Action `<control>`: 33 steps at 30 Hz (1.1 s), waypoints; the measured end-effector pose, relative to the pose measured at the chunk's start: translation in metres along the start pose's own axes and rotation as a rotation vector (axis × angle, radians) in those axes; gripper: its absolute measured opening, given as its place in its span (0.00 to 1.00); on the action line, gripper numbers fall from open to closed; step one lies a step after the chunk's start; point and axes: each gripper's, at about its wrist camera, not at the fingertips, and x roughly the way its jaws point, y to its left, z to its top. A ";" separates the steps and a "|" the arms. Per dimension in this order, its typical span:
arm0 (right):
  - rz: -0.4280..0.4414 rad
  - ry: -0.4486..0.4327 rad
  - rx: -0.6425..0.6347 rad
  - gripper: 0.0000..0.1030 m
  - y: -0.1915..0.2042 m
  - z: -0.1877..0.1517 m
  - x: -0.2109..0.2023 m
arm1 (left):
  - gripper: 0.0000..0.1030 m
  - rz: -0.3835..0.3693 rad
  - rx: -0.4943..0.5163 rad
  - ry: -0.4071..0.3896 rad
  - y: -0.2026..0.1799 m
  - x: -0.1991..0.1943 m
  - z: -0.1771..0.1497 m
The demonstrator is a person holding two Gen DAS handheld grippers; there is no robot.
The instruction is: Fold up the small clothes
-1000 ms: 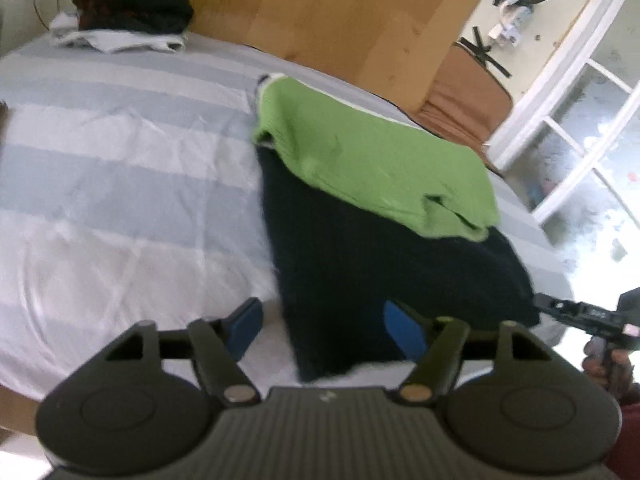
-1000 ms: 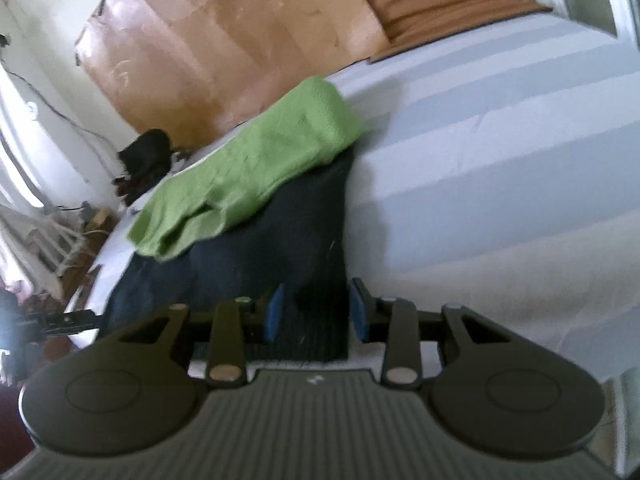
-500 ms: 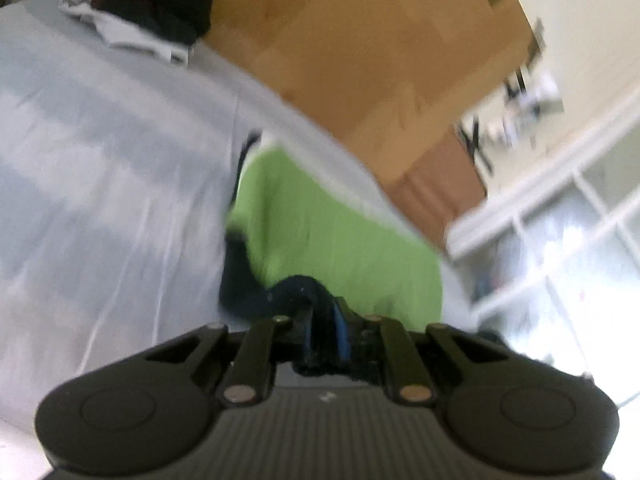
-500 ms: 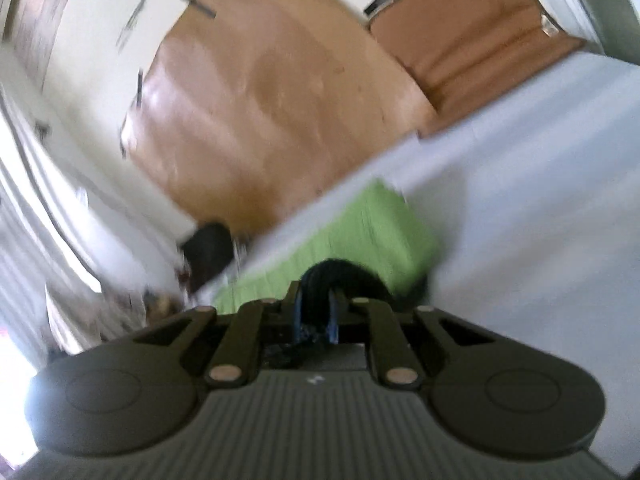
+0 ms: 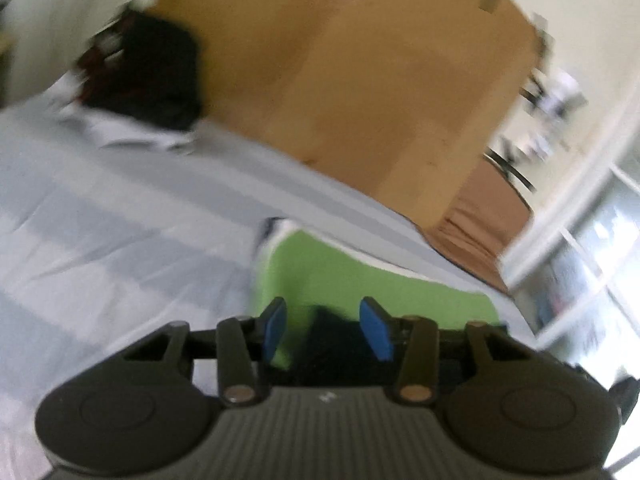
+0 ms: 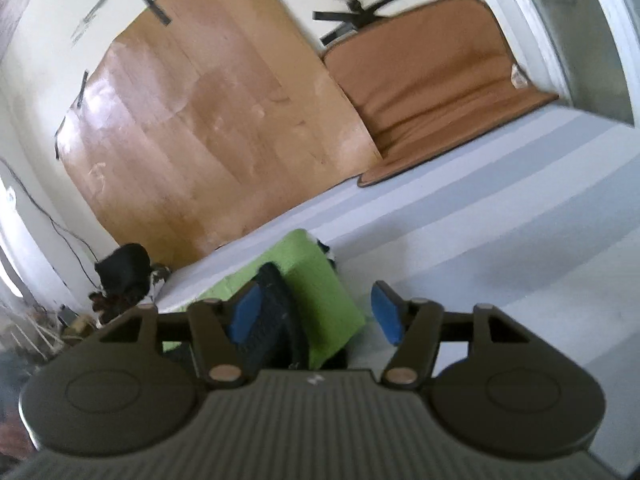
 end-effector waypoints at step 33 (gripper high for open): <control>-0.042 0.134 0.124 0.64 -0.017 -0.014 0.035 | 0.47 0.152 0.274 0.178 -0.082 0.125 -0.024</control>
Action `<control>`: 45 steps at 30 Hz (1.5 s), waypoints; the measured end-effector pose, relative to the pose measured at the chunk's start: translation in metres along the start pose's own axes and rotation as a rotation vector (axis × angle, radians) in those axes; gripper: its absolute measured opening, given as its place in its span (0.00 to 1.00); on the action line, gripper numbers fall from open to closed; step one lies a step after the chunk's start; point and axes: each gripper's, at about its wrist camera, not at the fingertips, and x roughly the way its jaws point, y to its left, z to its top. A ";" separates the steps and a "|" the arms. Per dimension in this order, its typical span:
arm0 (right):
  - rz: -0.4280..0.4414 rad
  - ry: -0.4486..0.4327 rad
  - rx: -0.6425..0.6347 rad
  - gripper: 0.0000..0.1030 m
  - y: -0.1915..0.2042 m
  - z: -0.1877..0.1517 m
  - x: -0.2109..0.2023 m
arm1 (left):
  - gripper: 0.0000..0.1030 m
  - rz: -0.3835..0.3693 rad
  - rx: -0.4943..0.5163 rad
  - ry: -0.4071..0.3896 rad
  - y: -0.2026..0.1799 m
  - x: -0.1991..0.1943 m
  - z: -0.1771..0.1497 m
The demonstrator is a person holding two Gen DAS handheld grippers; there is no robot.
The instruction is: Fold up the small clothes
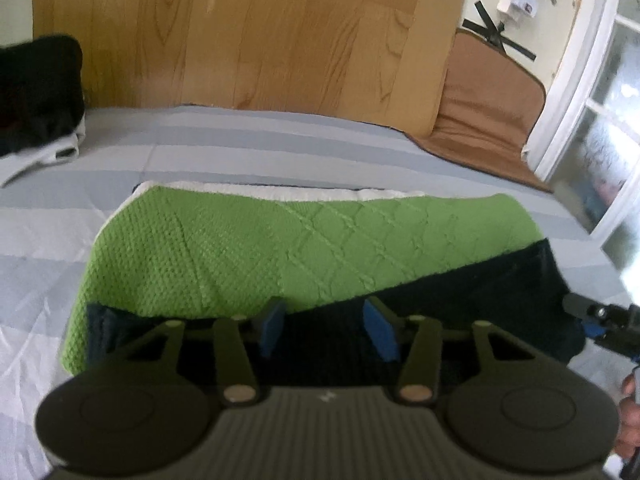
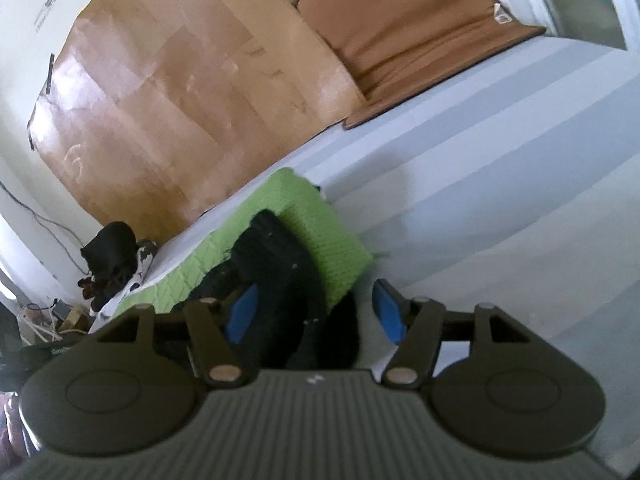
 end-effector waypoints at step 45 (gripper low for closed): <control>0.390 0.244 -0.962 0.53 0.272 -0.095 0.106 | 0.65 0.001 -0.480 -0.227 0.189 -0.112 -0.037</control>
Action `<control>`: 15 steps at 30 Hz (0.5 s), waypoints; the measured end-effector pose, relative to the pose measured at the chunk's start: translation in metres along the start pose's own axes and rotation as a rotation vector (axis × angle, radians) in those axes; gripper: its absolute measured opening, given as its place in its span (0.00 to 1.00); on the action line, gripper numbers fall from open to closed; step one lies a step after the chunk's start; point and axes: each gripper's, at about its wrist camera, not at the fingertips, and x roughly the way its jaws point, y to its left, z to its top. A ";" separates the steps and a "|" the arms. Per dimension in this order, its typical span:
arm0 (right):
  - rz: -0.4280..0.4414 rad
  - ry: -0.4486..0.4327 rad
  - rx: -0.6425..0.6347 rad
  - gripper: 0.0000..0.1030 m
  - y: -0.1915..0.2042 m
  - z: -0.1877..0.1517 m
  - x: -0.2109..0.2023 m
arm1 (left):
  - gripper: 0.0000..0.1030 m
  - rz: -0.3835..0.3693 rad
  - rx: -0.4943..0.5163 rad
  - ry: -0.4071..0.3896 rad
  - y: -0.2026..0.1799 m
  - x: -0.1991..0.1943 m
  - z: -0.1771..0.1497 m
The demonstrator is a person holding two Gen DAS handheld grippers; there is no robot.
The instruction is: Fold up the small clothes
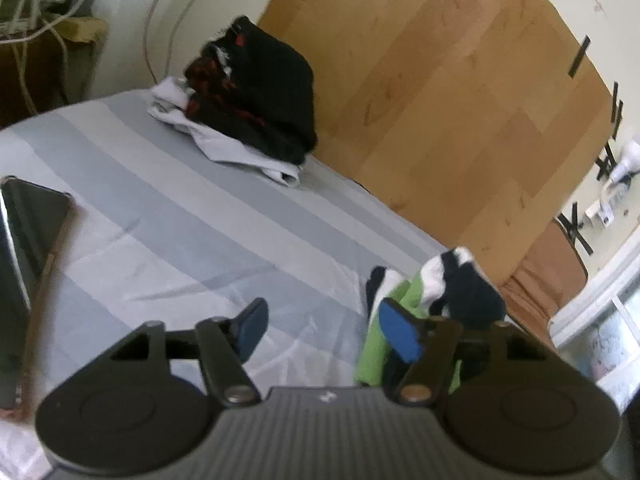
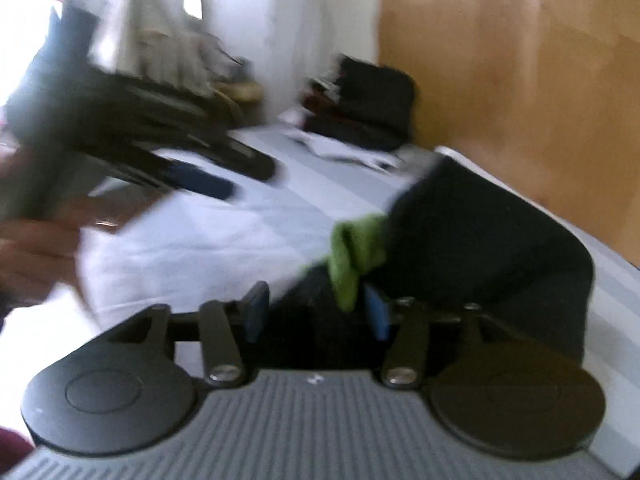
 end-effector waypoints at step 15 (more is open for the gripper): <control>0.170 0.000 0.504 0.19 -0.058 -0.027 0.009 | 0.72 -0.003 0.272 0.079 -0.085 0.072 0.007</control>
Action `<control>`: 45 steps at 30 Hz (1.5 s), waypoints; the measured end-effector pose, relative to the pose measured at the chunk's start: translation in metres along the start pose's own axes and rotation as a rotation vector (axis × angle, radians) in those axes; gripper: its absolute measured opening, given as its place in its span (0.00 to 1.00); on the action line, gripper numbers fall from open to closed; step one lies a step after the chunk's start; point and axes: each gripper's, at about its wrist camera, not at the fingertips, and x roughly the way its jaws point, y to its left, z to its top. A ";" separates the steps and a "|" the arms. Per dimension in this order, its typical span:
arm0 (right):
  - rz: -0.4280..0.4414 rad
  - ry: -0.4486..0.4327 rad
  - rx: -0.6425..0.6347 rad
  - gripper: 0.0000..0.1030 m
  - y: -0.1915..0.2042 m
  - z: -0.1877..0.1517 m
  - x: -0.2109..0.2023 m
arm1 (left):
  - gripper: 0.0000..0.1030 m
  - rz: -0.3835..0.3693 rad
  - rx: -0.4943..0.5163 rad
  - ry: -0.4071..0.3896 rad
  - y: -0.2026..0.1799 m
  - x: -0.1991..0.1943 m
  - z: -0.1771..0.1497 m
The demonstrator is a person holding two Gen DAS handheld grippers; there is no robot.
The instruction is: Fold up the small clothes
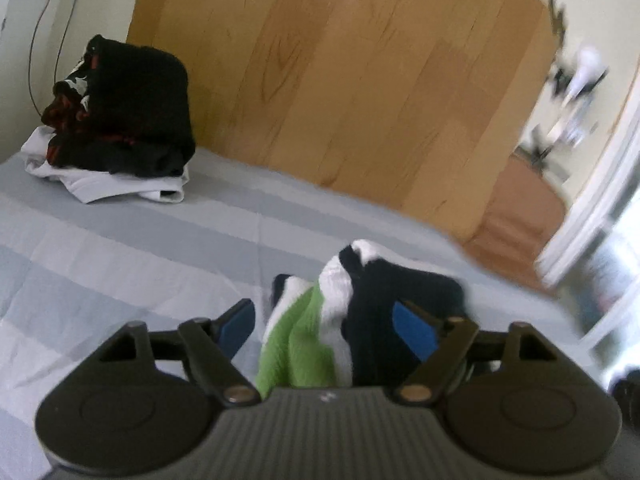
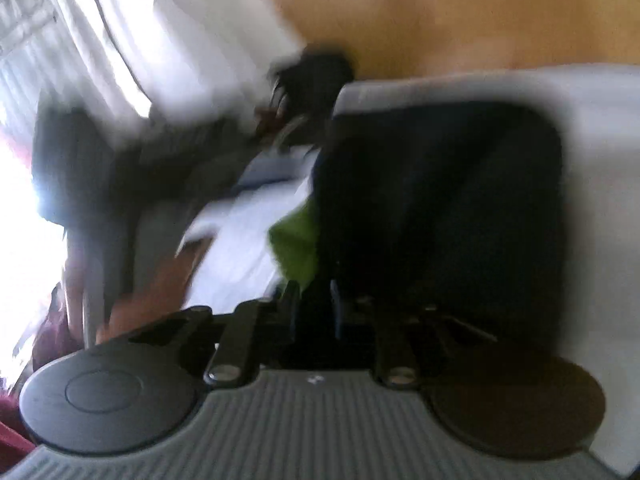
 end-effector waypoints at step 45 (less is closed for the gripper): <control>-0.022 -0.164 0.193 0.80 -0.092 -0.015 -0.069 | 1.00 -0.150 -0.028 0.133 0.029 0.027 -0.023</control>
